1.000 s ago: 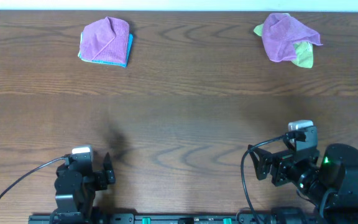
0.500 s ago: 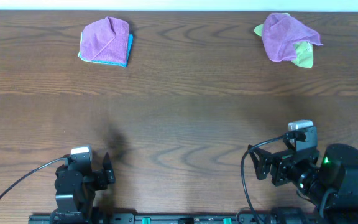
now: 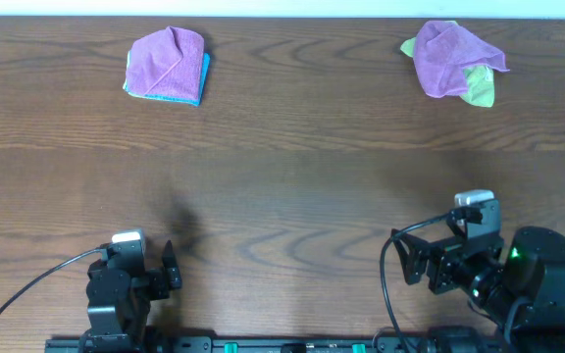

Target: Fold the cloth

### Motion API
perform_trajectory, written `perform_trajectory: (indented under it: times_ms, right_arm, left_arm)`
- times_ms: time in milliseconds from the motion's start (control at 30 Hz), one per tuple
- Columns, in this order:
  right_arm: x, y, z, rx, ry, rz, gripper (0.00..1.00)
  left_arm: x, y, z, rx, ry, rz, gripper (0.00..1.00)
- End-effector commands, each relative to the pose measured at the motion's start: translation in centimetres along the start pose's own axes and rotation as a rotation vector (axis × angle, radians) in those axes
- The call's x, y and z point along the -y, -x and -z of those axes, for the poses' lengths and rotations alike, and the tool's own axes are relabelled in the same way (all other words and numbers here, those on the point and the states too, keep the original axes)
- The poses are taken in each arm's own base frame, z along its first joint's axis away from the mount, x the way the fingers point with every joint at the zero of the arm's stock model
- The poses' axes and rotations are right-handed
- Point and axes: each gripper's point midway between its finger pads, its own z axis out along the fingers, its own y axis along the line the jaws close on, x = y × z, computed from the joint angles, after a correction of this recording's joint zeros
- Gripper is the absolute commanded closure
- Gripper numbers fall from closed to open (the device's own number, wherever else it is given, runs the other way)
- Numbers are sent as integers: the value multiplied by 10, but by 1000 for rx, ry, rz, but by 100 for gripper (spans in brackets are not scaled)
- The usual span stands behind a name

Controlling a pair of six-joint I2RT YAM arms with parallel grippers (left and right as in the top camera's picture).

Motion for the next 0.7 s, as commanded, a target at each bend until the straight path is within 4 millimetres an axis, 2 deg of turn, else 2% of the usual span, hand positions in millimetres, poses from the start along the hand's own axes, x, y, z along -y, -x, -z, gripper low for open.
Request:
perform_trajectory:
  times_ms: [0, 100, 200, 400, 667]
  right_arm:
    - [12, -5, 4, 19, -74, -8, 1]
    - [30, -15, 2, 46, -165, 39, 1]
    - [43, -30, -9, 89, -216, 112, 1]
    - [59, -63, -35, 139, -238, 160, 1]
    - [76, -81, -61, 182, -268, 167, 1]
  left_arm:
    - [-1, 0, 0, 5, 5, 4, 5]
    - [-1, 0, 0, 5, 5, 4, 5]
    - [-1, 0, 0, 5, 5, 4, 5]
    - [-1, 0, 0, 5, 5, 4, 5]
    - [-1, 0, 0, 5, 5, 4, 5]
